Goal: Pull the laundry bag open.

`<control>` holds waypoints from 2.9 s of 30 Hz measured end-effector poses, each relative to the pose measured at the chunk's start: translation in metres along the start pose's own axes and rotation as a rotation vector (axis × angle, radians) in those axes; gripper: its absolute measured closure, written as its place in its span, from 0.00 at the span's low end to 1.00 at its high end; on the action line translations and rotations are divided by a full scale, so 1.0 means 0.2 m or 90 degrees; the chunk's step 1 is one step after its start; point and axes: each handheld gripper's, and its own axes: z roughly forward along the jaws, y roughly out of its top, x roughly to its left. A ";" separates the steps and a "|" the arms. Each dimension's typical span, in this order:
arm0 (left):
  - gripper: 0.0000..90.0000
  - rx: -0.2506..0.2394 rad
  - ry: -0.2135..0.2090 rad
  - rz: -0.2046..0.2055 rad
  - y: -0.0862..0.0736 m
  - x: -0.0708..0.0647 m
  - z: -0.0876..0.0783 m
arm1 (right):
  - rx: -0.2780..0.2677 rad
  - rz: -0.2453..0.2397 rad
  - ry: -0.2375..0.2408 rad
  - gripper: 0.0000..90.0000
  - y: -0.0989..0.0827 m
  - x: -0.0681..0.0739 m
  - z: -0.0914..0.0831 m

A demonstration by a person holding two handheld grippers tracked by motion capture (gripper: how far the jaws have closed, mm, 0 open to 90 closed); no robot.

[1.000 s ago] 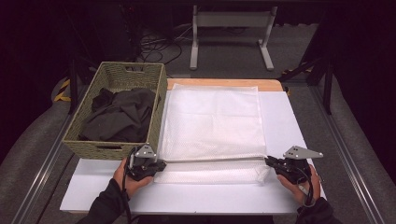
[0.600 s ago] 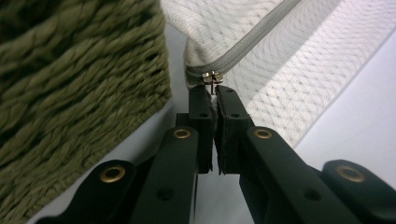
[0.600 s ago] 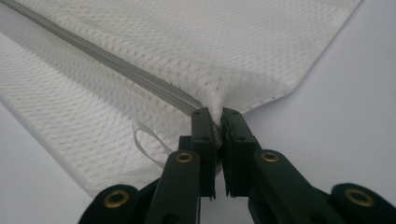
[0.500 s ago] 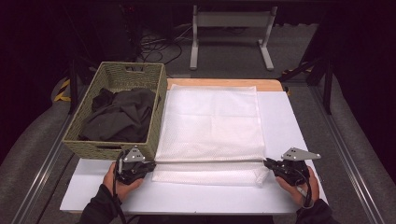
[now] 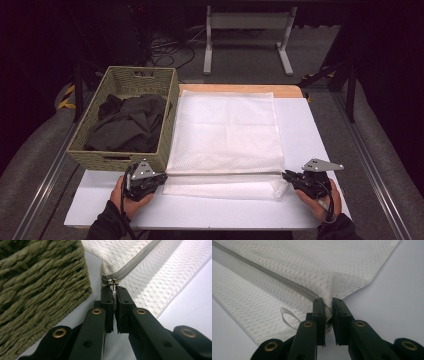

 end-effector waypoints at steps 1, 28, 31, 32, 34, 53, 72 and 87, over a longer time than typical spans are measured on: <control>0.95 0.000 0.000 0.000 0.00 0.00 0.00 | 0.000 0.000 0.000 0.90 0.00 0.00 0.00; 0.60 -0.069 0.033 -0.008 -0.13 0.00 -0.19 | -0.064 -0.064 -0.011 0.71 0.11 0.03 -0.14; 0.46 -0.066 0.046 -0.011 -0.15 0.00 -0.20 | -0.073 -0.100 0.020 0.70 0.18 0.09 -0.14; 0.44 -0.066 0.042 -0.011 -0.16 -0.01 -0.20 | -0.073 -0.111 0.029 0.70 0.20 0.12 -0.13; 0.38 -0.064 0.049 -0.010 -0.17 -0.01 -0.21 | -0.071 -0.128 0.049 0.70 0.24 0.16 -0.10; 0.27 -0.052 0.053 -0.024 -0.23 -0.03 -0.25 | 0.101 -0.257 0.186 0.61 0.41 0.51 0.46; 0.27 -0.057 0.062 -0.043 -0.28 -0.03 -0.29 | 0.083 -0.233 0.210 0.96 0.42 0.47 0.49; 0.27 -0.071 0.037 -0.064 -0.27 -0.03 -0.29 | 0.071 -0.214 0.152 0.93 0.44 0.43 0.57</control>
